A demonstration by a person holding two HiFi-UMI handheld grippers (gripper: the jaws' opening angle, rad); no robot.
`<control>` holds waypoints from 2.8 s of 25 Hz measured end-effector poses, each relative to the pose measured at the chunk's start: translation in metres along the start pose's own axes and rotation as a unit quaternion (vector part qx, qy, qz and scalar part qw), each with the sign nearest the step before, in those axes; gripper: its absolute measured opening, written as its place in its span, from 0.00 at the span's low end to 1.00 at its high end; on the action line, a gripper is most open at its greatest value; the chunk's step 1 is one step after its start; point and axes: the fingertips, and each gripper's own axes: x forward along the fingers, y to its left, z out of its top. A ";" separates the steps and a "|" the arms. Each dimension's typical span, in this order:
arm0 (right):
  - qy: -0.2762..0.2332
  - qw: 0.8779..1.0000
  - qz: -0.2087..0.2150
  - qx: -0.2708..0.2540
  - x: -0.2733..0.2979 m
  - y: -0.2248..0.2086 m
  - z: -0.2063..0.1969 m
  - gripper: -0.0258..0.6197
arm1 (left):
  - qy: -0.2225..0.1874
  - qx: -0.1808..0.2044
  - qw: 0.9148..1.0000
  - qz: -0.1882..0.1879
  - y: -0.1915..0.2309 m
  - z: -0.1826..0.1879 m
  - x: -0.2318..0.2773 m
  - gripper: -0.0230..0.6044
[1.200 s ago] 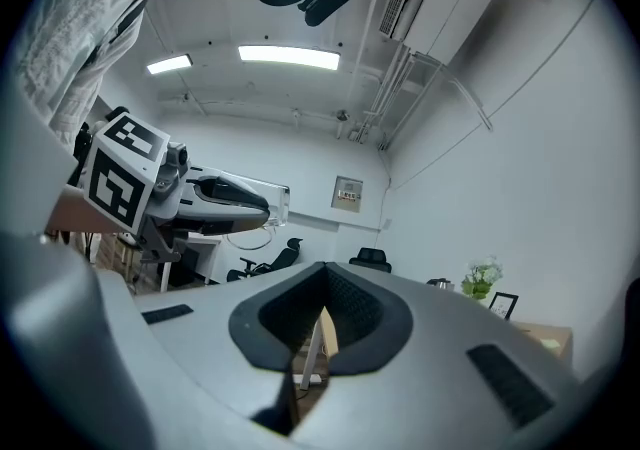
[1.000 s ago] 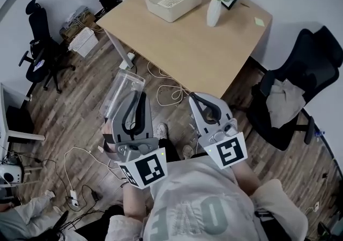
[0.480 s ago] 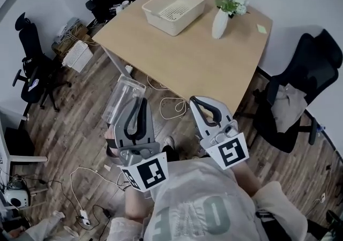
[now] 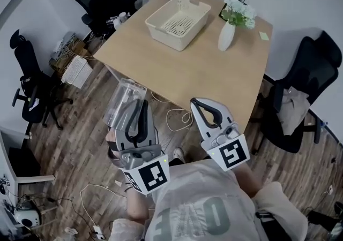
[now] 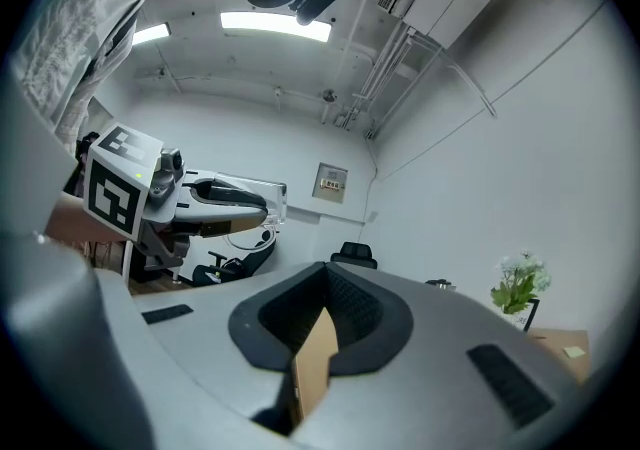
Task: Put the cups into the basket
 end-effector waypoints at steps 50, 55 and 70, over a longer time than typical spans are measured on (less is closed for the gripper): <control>-0.060 0.982 -0.177 0.038 0.231 -0.238 -0.029 0.04 | -0.086 -0.001 0.981 -0.172 0.022 -0.072 0.388 0.15; -0.045 0.978 -0.202 0.023 0.262 -0.247 -0.032 0.04 | -0.107 0.003 0.972 -0.208 0.019 -0.085 0.429 0.15; -0.025 0.969 -0.244 0.017 0.302 -0.266 -0.042 0.04 | -0.054 0.083 0.923 -0.372 -0.050 -0.124 0.517 0.15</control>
